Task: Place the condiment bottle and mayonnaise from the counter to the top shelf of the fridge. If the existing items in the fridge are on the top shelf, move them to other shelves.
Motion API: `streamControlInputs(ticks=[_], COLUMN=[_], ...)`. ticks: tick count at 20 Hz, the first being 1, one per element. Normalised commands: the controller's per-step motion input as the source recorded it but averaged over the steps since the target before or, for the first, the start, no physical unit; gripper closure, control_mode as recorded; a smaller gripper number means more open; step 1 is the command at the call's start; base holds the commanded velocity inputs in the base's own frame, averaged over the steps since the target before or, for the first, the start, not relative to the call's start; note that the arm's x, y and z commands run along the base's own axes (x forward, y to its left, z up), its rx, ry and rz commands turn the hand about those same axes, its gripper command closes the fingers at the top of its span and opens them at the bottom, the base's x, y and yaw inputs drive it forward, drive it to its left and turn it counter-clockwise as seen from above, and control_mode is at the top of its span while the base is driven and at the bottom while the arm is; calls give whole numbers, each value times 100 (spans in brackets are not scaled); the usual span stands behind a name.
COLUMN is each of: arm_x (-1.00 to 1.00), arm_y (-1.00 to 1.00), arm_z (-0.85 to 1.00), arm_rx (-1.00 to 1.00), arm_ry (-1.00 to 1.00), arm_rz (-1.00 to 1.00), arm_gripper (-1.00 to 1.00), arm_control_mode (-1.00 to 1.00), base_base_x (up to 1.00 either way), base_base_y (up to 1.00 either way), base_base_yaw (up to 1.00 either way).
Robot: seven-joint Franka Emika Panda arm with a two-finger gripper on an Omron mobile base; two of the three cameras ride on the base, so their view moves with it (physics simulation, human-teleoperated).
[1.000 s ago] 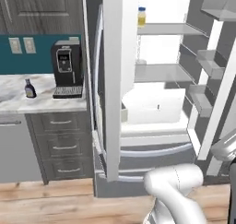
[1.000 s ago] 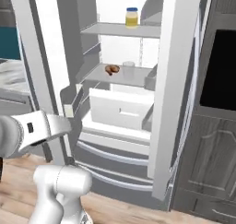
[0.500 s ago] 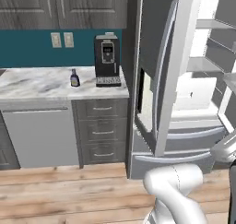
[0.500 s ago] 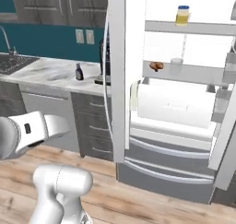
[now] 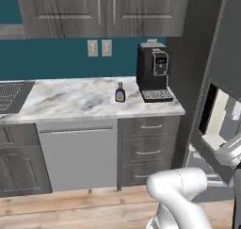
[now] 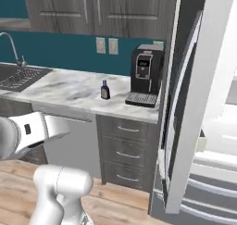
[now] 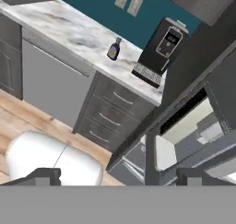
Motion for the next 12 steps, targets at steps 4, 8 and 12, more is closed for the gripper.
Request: streamControlInputs(ticks=[4,8,12], arm_x=[0,0,0], arm_y=[0,0,0], arm_z=[0,0,0], arm_rx=[0,0,0], arm_ry=[0,0,0], arm_rz=[0,0,0], arm_gripper=[-100,-100,-100], arm_control_mode=[100,100,100], base_base_x=[100,100,100], base_base_y=[100,65,18], base_base_yaw=[-4,-1,0])
